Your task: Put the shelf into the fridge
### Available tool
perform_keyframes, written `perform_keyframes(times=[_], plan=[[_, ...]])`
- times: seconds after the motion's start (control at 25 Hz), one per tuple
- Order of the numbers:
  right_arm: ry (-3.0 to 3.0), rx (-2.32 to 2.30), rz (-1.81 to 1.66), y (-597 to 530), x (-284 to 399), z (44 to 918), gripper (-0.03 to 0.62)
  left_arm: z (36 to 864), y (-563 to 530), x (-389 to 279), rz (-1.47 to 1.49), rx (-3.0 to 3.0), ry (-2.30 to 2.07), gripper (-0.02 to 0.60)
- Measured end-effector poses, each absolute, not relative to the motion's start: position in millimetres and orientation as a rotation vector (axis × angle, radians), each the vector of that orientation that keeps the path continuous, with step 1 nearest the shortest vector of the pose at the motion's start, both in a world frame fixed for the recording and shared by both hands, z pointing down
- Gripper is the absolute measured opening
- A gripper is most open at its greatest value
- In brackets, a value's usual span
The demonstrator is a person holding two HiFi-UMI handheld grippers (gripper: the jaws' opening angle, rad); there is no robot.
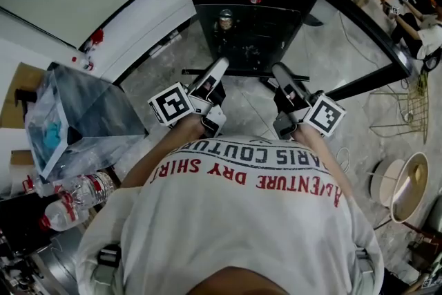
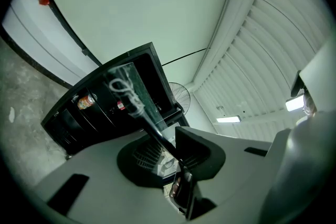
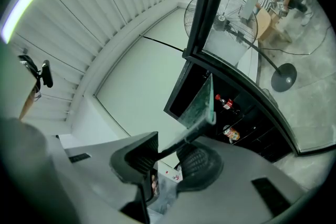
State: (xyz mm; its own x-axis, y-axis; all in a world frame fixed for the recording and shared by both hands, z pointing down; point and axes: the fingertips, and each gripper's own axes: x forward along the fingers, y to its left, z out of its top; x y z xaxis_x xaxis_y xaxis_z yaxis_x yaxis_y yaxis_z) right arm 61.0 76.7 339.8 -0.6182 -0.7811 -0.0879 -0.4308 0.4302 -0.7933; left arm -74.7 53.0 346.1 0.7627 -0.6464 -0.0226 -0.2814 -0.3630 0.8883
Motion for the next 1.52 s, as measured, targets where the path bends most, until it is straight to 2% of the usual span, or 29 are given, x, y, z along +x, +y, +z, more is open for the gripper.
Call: perform_keyframes(times=[1.52], plan=[[2.167,-1.124,-1.114,-41,70,363,0.106,371,-70,-65,-0.369,1.933,-0.663,0.092]])
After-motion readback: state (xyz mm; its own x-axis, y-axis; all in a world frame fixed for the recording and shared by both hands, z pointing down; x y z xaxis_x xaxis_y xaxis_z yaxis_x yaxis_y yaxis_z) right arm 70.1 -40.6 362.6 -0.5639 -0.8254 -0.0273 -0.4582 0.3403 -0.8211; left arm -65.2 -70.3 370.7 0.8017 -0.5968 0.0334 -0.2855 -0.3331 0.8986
